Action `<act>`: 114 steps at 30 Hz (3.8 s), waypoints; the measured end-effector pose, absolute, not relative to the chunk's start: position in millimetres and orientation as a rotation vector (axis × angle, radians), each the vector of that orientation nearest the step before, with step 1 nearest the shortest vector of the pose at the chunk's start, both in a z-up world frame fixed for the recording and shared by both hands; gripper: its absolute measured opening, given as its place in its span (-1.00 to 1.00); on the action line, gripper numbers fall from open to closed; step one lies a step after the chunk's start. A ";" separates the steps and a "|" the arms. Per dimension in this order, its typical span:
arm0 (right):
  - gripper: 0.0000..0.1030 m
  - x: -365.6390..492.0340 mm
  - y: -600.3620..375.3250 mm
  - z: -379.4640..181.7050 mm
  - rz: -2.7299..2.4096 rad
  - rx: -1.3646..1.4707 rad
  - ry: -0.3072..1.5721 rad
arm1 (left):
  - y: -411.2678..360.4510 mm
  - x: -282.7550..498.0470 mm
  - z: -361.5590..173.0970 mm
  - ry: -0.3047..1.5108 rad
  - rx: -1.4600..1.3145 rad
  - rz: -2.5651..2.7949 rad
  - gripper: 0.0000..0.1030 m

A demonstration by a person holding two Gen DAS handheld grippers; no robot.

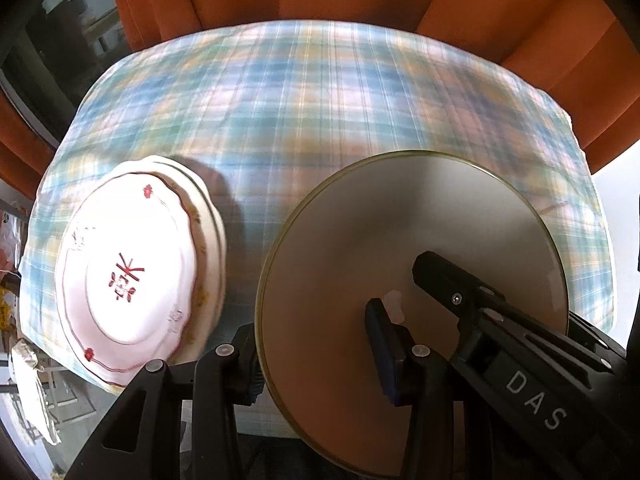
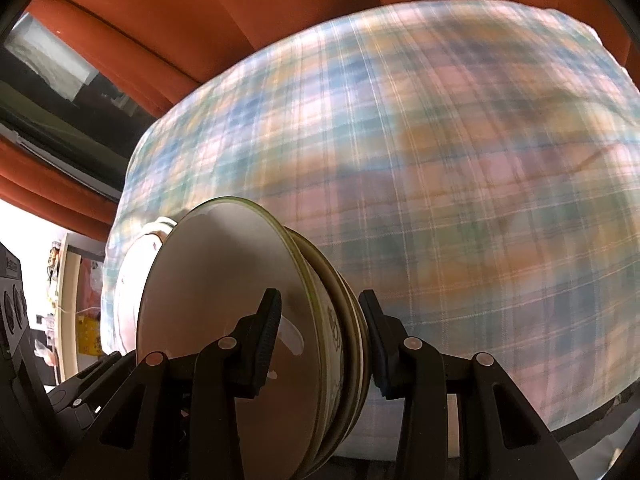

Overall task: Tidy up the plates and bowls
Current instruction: 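Lift the nested white bowls with the right gripper over the plate stack, then lower the nested bowls onto the plates and open the right gripper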

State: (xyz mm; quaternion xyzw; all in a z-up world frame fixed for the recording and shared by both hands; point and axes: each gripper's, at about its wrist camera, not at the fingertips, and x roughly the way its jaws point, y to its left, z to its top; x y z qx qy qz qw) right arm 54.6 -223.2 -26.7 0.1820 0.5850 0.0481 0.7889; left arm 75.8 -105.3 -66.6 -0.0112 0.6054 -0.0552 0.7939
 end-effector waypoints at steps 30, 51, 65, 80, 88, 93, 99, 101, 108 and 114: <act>-0.15 77.9 -51.1 -4.2 0.048 0.381 1.192 | 71.3 95.6 -46.7 1.246 -0.028 -0.180 -0.16; -0.15 81.5 22.7 -21.1 0.000 0.344 1.238 | 132.3 100.7 -64.7 1.294 -0.075 -0.231 -0.16; -0.15 89.1 -3.5 -28.8 -0.055 0.335 1.277 | 104.0 110.7 -74.6 1.321 -0.055 -0.251 -0.16; -0.13 82.5 4.5 -31.7 -0.084 0.280 1.260 | 103.8 100.3 -76.3 1.268 -0.003 -0.311 -0.06; 0.09 69.0 8.6 -24.6 -0.160 0.223 1.239 | 103.9 87.3 -68.3 1.165 0.075 -0.323 0.36; 0.40 58.1 -2.7 -10.8 -0.180 0.235 1.188 | 113.5 79.5 -52.2 1.085 0.063 -0.257 0.57; 0.40 45.2 -17.3 6.8 -0.108 0.271 1.127 | 105.0 57.8 -29.8 0.963 0.062 -0.165 0.58; 0.41 37.4 -22.6 18.0 -0.081 0.254 1.073 | 102.5 48.8 -21.7 0.929 0.035 -0.125 0.58; 0.50 -1.2 -57.0 46.5 -0.034 0.232 0.928 | 76.9 6.0 -8.6 0.784 -0.012 -0.101 0.58; 0.51 -37.8 -89.7 44.1 -0.034 0.176 0.867 | 58.2 -27.5 -18.7 0.746 -0.060 -0.072 0.58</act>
